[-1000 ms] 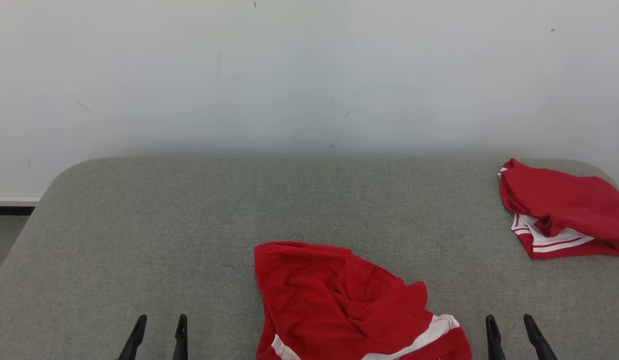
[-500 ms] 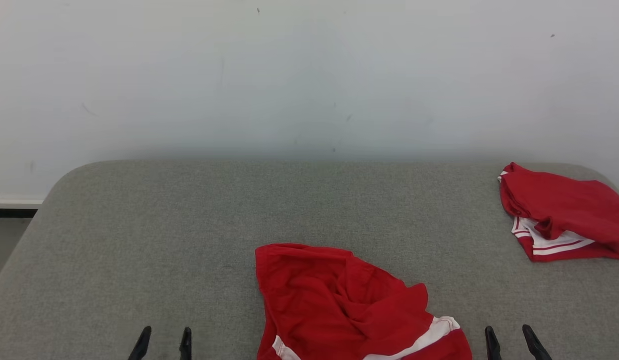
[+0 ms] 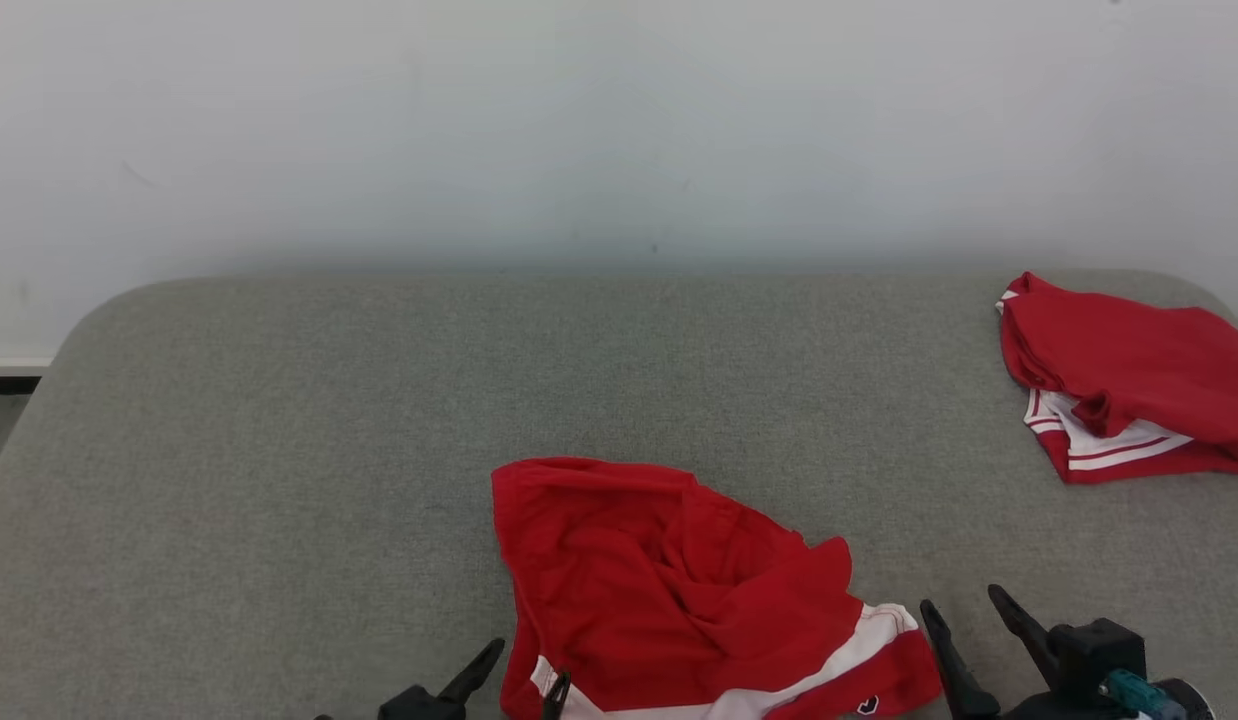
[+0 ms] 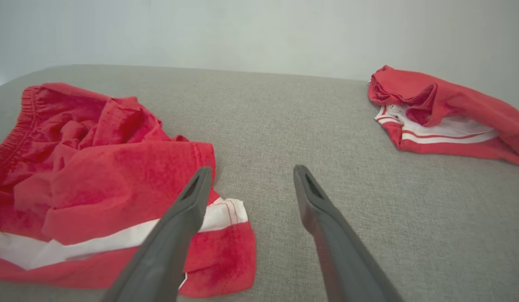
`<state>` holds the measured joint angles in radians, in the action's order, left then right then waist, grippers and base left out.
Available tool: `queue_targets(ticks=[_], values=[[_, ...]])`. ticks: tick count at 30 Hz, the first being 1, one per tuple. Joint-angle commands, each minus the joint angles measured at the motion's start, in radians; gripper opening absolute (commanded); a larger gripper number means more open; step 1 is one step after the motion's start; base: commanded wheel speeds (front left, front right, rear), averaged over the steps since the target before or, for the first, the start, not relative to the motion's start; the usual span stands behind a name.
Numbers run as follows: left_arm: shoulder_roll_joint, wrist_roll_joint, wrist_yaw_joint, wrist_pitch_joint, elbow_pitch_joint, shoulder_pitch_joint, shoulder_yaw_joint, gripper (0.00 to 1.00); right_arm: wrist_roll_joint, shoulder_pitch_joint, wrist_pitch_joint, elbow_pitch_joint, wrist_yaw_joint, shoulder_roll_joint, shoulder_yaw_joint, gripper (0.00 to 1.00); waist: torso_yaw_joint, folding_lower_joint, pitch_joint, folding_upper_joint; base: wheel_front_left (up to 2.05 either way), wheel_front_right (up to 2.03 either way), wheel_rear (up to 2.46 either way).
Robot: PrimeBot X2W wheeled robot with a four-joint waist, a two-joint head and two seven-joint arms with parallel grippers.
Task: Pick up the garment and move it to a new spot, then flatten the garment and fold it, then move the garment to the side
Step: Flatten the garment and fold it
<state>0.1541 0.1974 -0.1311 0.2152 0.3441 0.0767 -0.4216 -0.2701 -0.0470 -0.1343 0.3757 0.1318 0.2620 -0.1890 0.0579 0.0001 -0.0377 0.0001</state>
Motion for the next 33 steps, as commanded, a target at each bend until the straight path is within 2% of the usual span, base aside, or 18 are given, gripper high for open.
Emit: queue_targets(ticks=[1,9,19,20,21,22,23,24,25,33], values=[[0.015,0.022,0.002,-0.004,0.022,0.023,-0.022,1.0,-0.016,-0.024,0.002,0.025,-0.002,0.014,-0.015,1.0,-0.008,-0.0001,0.018,-0.0001,0.0,0.0,0.0],[0.063,0.121,0.001,-0.014,0.161,0.122,-0.159,1.0,-0.066,-0.156,-0.002,0.207,-0.002,0.026,-0.133,1.0,-0.021,-0.0001,0.062,-0.0001,0.0,0.0,0.0],[0.055,0.216,0.001,0.01,0.288,0.226,-0.275,1.0,-0.137,-0.287,-0.001,0.388,-0.002,0.019,-0.3,1.0,-0.009,-0.0001,0.1,-0.0001,0.0,0.0,0.0],[0.052,0.228,0.001,0.012,0.298,0.231,-0.283,0.92,-0.147,-0.293,0.006,0.403,-0.002,0.017,-0.319,0.96,-0.007,-0.0001,0.101,-0.0001,0.0,0.0,0.0],[0.052,0.228,0.001,0.012,0.298,0.231,-0.283,0.92,-0.147,-0.293,0.006,0.403,-0.002,0.017,-0.319,0.96,-0.007,-0.0001,0.101,-0.0001,0.0,0.0,0.0],[0.049,0.245,0.001,0.016,0.306,0.233,-0.286,0.63,-0.159,-0.3,0.004,0.413,-0.002,0.014,-0.334,0.73,-0.005,-0.0001,0.102,-0.0001,0.0,0.0,0.0],[0.046,0.264,0.001,0.018,0.312,0.236,-0.289,0.31,-0.172,-0.305,-0.003,0.422,-0.002,0.013,-0.347,0.1,-0.002,-0.0001,0.103,-0.0001,0.0,0.0,0.0],[0.044,0.277,0.001,0.024,0.317,0.238,-0.29,0.06,-0.183,-0.31,-0.012,0.427,-0.002,0.014,-0.36,0.0,0.0,-0.0001,0.104,-0.0001,0.0,0.0,0.0],[0.044,0.289,0.001,0.027,0.319,0.24,-0.289,0.0,-0.197,-0.314,-0.026,0.431,-0.002,0.015,-0.369,0.0,0.001,-0.0001,0.103,-0.0001,0.0,0.0,0.0],[0.045,0.367,0.001,0.048,0.275,0.215,-0.263,0.0,-0.259,-0.32,-0.119,0.387,-0.002,0.052,-0.399,0.0,-0.005,-0.0001,0.079,-0.0001,0.0,0.0,0.0]])
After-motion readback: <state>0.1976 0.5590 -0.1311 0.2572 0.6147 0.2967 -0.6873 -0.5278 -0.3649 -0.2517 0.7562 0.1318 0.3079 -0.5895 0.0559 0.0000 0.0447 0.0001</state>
